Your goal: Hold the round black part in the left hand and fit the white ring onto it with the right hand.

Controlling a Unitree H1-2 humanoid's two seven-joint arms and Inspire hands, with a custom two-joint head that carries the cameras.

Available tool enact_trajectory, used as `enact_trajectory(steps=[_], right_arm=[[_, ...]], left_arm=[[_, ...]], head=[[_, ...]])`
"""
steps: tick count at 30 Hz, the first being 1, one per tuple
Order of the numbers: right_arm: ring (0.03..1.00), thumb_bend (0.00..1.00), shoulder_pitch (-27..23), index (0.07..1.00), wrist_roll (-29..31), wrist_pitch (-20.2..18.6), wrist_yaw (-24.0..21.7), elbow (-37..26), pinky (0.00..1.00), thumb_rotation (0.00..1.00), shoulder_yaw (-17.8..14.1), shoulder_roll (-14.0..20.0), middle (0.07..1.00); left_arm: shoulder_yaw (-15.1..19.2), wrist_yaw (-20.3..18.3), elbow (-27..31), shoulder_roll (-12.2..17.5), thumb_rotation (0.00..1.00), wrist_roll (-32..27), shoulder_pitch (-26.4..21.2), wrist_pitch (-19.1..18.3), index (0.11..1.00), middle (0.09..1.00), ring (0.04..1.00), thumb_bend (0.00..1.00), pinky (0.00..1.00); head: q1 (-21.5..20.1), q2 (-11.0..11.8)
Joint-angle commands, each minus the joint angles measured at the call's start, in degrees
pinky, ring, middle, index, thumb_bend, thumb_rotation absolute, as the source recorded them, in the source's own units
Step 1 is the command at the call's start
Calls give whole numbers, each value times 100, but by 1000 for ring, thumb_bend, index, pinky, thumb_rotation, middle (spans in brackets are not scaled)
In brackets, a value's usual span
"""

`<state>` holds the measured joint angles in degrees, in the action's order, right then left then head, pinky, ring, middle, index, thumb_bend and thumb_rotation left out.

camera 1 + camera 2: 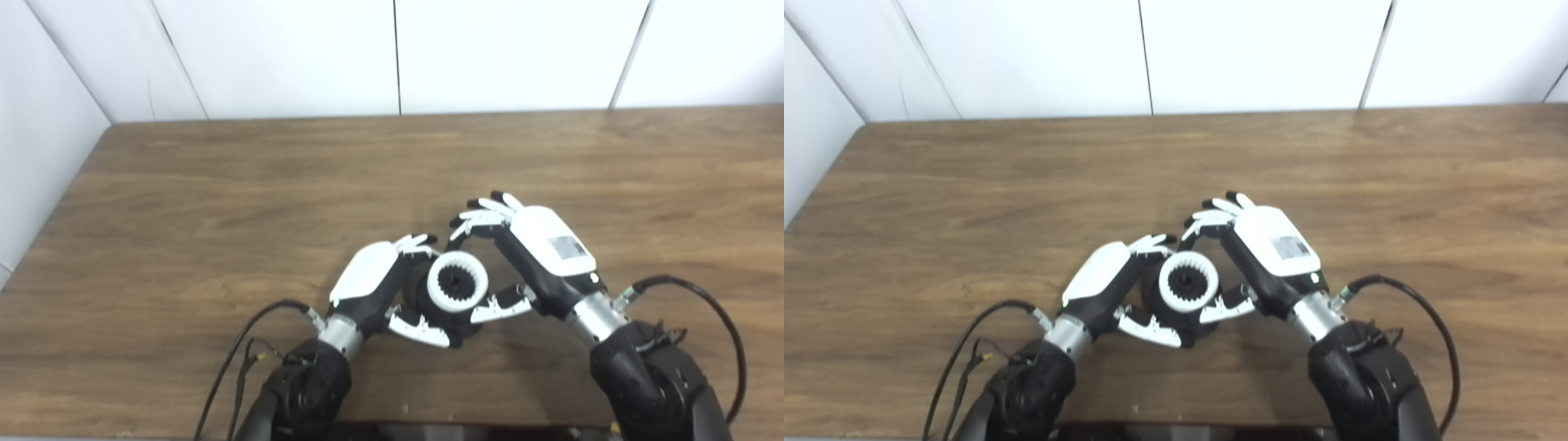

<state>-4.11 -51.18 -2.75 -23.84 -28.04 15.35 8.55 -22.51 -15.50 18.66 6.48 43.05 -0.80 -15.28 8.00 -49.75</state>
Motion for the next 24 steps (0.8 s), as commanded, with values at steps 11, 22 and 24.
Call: enact_trajectory(steps=[11, 22, 24], right_arm=[[890, 515, -77, 481, -117, 22, 322, 169, 945, 157, 97, -50, 775], [927, 783, -261, 664, -510, -450, -463, 23, 965, 426, 236, 135, 848], [938, 957, -309, 825, -562, -550, -722, -72, 918, 540, 259, 207, 905]], left_arm=[[3, -75, 180, -22, 307, 60, -77, -88, 636, 925, 956, 882, 928], [36, -66, 171, -44, 290, 37, -71, -55, 633, 923, 955, 882, 932], [36, -68, 154, -41, 292, 47, -72, -62, 635, 923, 957, 882, 931]], head=[[32, -47], [14, -64], [27, -56]])
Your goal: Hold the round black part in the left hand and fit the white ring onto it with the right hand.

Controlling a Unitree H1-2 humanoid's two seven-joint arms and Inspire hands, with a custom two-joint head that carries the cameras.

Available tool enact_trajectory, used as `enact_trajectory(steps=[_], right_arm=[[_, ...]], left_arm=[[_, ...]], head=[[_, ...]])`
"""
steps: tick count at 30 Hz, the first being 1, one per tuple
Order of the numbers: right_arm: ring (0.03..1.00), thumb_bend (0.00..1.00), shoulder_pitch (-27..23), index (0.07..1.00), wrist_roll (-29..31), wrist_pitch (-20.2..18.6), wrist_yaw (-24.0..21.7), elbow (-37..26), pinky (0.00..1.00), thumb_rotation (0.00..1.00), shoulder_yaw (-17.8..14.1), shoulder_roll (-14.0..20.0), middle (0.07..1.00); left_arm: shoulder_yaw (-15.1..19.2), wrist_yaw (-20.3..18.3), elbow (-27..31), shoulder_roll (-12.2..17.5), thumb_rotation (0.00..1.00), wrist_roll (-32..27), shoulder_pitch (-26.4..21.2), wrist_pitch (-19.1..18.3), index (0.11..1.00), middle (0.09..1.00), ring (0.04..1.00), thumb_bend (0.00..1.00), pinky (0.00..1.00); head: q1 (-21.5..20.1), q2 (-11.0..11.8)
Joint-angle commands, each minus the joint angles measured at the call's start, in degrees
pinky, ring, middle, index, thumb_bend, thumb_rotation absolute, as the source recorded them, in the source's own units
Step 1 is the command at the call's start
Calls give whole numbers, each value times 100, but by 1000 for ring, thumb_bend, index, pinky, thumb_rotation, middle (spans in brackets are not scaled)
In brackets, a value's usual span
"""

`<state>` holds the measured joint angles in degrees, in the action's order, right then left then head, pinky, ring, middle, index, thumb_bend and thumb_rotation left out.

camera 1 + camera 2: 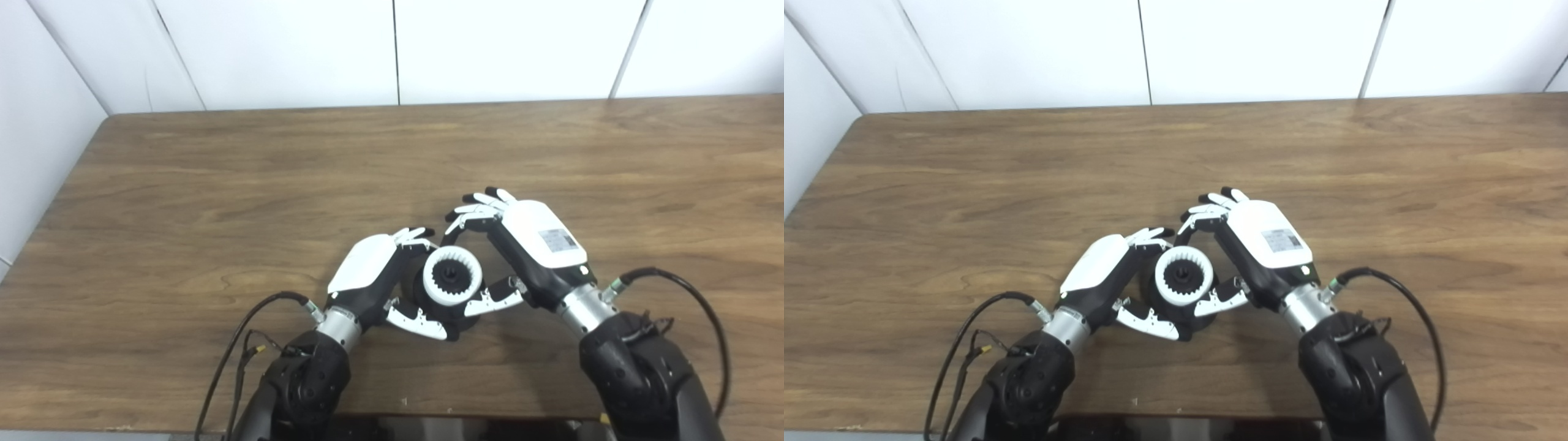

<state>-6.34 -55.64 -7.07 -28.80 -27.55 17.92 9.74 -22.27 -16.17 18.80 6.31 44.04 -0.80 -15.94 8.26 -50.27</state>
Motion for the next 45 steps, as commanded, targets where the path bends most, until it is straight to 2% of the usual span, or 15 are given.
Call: enact_trajectory(steps=[1, 7, 12, 18, 24, 30, 37, 39, 45], right_arm=[[945, 984, -96, 862, -112, -149, -309, -157, 912, 568, -1, 110, 922], [965, 1000, -118, 898, 16, -250, -519, -204, 925, 623, -10, 177, 952], [972, 1000, -145, 912, 25, -268, -654, -215, 925, 604, 20, 228, 965], [990, 1000, -166, 970, 97, -286, -779, -202, 945, 622, 16, 296, 987], [998, 1000, -131, 1000, 418, -345, -820, -265, 964, 582, -120, 392, 996], [984, 1000, 185, 1000, 1026, -235, -379, -37, 957, 606, -474, 414, 982], [979, 1000, 630, 1000, 1676, 40, 270, 266, 947, 627, -698, 441, 991], [969, 1000, 713, 1000, 1882, 121, 422, 346, 880, 623, -727, 444, 991], [945, 1000, 897, 1000, 2399, 472, 860, 601, 802, 647, -765, 469, 989]], left_arm=[[15, 3, 132, -27, 291, -55, -73, 7, 636, 923, 957, 883, 932], [42, 26, 113, -25, 285, -88, -72, 55, 634, 921, 955, 886, 927], [42, -10, 127, -15, 303, -52, -85, 12, 638, 925, 957, 885, 925], [56, -3, 104, -21, 282, -42, -94, -2, 636, 922, 954, 890, 923], [50, -13, 118, -23, 291, -12, -91, -15, 635, 921, 953, 889, 923], [48, 32, 83, -23, 281, -31, -73, 39, 633, 920, 954, 887, 928], [75, 88, 29, -2, 289, -63, -63, 96, 634, 918, 950, 888, 910], [82, 109, 12, 6, 290, -66, -68, 126, 634, 916, 947, 890, 904], [125, 192, -41, 13, 294, -96, -68, 226, 632, 909, 937, 897, 889]], head=[[1, -3], [-8, 1], [-7, 1], [-29, 34], [-105, 61], [-147, 95], [-162, 118], [-163, 110], [-160, 126]])
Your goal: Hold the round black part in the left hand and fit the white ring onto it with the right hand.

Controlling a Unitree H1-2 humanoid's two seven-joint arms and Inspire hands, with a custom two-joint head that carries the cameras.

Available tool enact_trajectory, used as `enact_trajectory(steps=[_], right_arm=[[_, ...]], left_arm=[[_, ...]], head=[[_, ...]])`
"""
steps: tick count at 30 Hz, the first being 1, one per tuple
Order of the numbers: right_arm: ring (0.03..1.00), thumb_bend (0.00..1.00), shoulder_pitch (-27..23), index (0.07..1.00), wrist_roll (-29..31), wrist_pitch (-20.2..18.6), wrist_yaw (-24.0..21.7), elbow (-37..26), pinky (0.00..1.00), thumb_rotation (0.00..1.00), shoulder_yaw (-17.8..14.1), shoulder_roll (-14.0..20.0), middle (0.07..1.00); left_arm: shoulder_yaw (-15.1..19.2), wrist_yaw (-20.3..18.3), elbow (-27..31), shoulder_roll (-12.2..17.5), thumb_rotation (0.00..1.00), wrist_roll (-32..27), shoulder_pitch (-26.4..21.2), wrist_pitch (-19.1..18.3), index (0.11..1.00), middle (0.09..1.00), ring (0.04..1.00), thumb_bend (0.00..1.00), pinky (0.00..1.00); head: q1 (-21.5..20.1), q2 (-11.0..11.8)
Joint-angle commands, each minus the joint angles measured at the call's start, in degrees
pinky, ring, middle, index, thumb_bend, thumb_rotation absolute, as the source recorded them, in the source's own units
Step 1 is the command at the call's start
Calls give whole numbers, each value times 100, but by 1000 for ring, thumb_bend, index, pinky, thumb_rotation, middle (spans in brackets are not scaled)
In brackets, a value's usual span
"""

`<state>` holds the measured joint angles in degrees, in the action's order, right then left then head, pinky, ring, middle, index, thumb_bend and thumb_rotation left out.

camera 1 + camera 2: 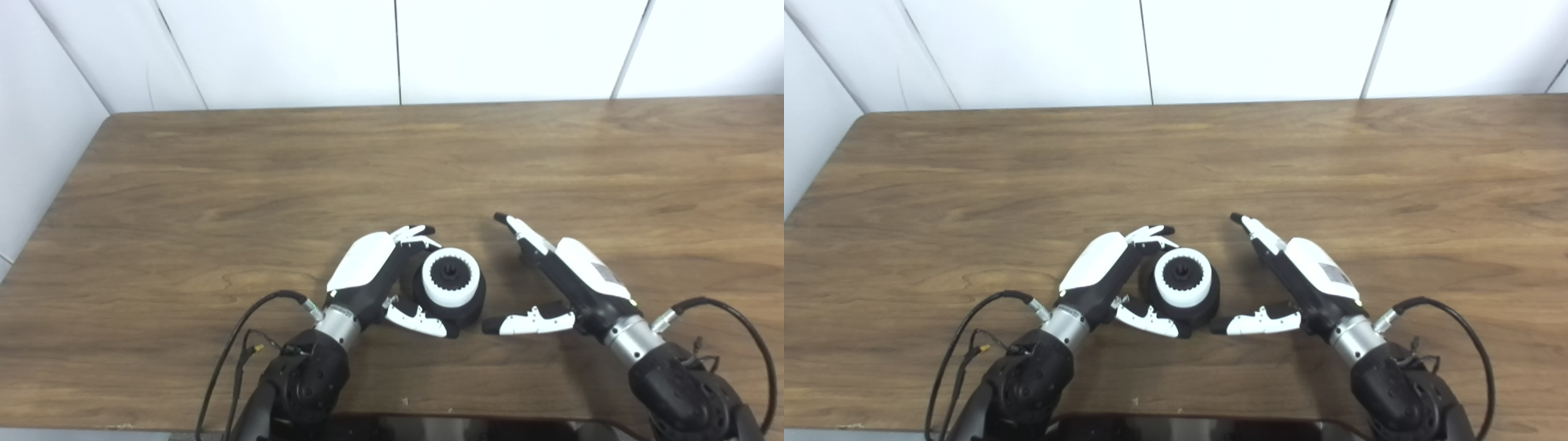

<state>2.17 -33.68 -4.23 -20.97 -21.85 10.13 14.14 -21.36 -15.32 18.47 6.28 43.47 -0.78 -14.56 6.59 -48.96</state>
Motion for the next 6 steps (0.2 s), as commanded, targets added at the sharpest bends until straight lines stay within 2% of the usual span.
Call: enact_trajectory(steps=[1, 6], right_arm=[[943, 1000, 72, 1000, 257, 240, 147, 70, 800, 655, 19, 27, 989], [930, 1000, 158, 1000, 416, 426, 458, 189, 788, 691, 58, -3, 982]], left_arm=[[39, 110, -9, 21, 295, -38, -70, 95, 632, 909, 937, 896, 887], [59, 116, 6, 37, 295, -65, -64, 110, 642, 911, 939, 893, 890]], head=[[-5, -3], [-10, 12]])
